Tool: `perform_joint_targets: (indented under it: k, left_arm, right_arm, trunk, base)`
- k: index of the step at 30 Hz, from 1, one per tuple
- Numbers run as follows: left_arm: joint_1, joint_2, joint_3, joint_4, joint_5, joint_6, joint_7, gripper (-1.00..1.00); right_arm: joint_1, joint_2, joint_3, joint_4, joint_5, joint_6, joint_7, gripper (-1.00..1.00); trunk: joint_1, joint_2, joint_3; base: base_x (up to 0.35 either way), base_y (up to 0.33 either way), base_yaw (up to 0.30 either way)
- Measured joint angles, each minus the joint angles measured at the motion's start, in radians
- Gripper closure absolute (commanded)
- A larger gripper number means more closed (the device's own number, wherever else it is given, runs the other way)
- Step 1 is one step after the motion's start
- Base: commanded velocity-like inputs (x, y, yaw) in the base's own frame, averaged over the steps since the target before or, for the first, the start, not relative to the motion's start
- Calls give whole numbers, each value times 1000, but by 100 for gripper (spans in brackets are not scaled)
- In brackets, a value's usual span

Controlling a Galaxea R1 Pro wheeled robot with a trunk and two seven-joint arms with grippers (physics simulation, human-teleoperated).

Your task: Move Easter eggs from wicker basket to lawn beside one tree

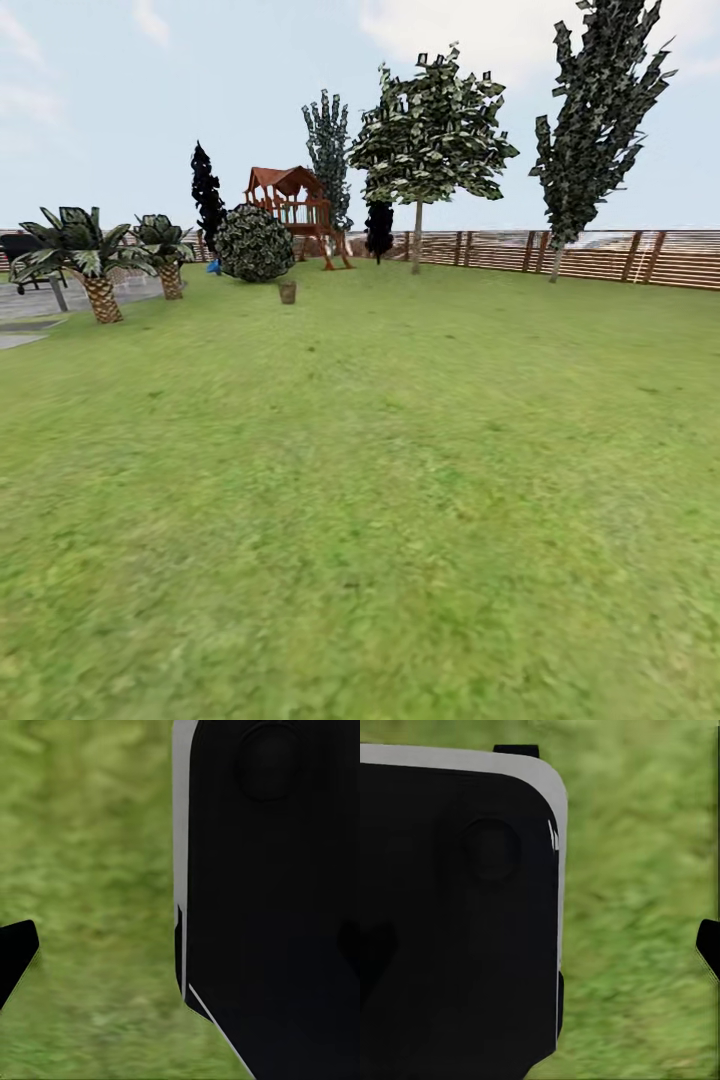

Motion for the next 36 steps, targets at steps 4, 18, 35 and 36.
perform_joint_targets:
  k: [4,18,35,36]
  left_arm:
    - [0,0,0,0,0,0,0,-100]
    - [0,0,0,0,0,0,0,-100]
    - [0,0,0,0,0,0,0,-100]
    - [0,0,0,0,0,0,0,-100]
  right_arm:
    - [0,0,0,0,0,0,0,-100]
    - [0,0,-5,0,-5,-1,-3,-100]
    - [0,0,-2,0,-5,-1,-3,-100]
    - [0,0,-2,0,-4,-1,-3,-100]
  trunk:
    - [0,0,0]
    - [0,0,0]
    - [0,0,0]
    - [0,0,0]
  base:
    - [338,0,0]
    - [338,0,0]
    - [338,0,0]
    - [338,0,0]
